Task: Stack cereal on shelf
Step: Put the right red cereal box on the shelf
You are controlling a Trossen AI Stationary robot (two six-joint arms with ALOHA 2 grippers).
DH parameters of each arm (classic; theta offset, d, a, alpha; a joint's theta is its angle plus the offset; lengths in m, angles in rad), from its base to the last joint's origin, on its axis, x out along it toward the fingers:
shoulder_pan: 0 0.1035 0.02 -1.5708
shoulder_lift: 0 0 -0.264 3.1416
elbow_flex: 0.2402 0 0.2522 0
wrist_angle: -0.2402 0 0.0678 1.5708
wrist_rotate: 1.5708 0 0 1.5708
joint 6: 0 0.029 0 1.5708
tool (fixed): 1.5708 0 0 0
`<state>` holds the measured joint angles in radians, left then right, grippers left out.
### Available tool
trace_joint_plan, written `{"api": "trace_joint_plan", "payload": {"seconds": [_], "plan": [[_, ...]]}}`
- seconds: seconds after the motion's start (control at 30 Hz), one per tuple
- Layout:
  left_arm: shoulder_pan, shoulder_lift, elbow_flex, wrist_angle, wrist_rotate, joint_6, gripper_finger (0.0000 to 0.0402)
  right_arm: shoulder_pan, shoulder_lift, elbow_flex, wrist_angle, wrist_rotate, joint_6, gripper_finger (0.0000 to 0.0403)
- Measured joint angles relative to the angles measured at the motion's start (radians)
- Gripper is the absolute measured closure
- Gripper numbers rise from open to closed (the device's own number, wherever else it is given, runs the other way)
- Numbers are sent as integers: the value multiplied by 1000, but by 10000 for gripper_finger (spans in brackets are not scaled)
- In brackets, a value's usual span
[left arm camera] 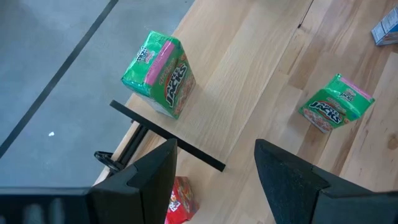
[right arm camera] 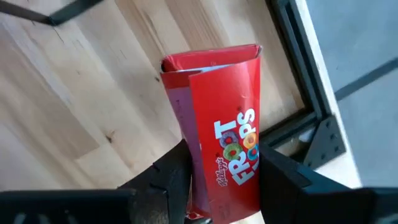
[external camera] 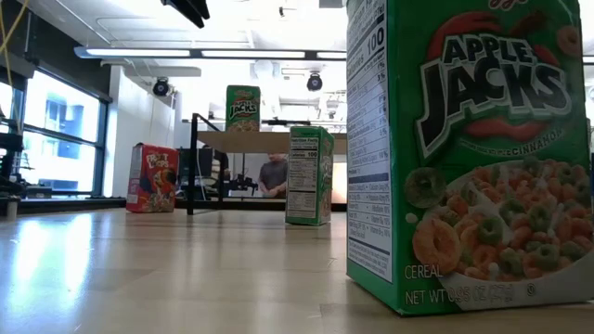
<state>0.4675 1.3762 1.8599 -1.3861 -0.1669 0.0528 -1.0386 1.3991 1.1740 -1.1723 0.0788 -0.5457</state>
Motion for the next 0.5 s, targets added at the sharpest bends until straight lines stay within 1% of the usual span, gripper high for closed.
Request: {"api": "trace_joint_plan", "payload": {"seconds": [0.2,0.37,0.5], "plan": [[1,0,0,-1,0,3,195,0,0,80,-127,-14,101,261],[2,0,0,-2,-2,8,194,1,0,146,-192,-28,148,261],[2,0,0,-3,-7,36,185,19,0,204,-238,-27,164,261]]}}
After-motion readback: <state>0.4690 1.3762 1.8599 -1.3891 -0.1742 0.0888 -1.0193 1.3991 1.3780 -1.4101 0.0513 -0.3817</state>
